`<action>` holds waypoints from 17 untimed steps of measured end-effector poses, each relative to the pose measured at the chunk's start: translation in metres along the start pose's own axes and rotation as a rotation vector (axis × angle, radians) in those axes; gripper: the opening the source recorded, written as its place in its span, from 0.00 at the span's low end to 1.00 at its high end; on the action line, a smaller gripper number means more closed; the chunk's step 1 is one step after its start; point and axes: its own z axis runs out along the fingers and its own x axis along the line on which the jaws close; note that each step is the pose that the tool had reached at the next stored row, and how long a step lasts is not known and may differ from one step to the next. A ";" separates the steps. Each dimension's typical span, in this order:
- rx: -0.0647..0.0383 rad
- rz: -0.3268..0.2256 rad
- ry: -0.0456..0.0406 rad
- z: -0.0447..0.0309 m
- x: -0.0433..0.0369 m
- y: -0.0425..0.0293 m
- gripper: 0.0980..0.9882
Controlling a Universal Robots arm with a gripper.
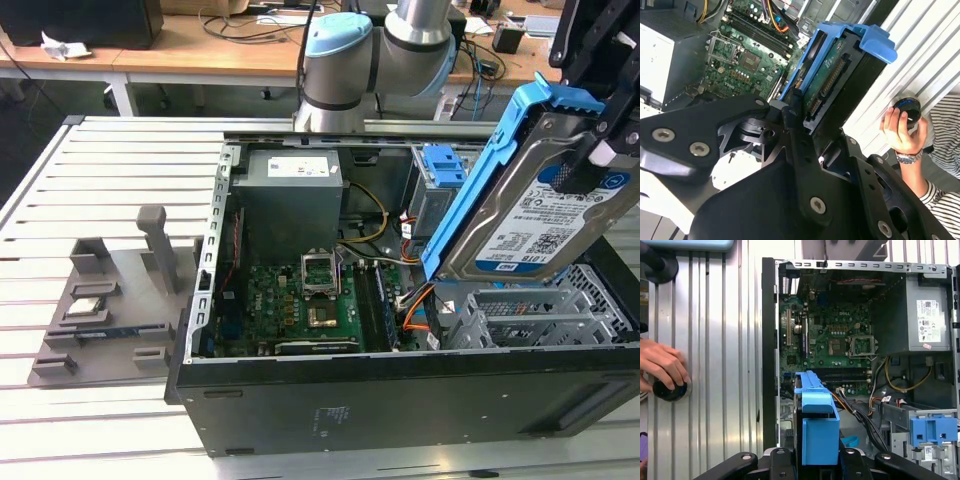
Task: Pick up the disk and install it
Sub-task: 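Pick up the disk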
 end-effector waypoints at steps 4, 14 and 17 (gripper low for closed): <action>0.000 0.000 0.0010 0.0028 0.0000 -0.0023 0.30; 0.000 0.000 0.0044 0.0158 0.0005 -0.0074 0.30; 0.000 0.000 0.0053 0.0198 0.0008 -0.0080 0.30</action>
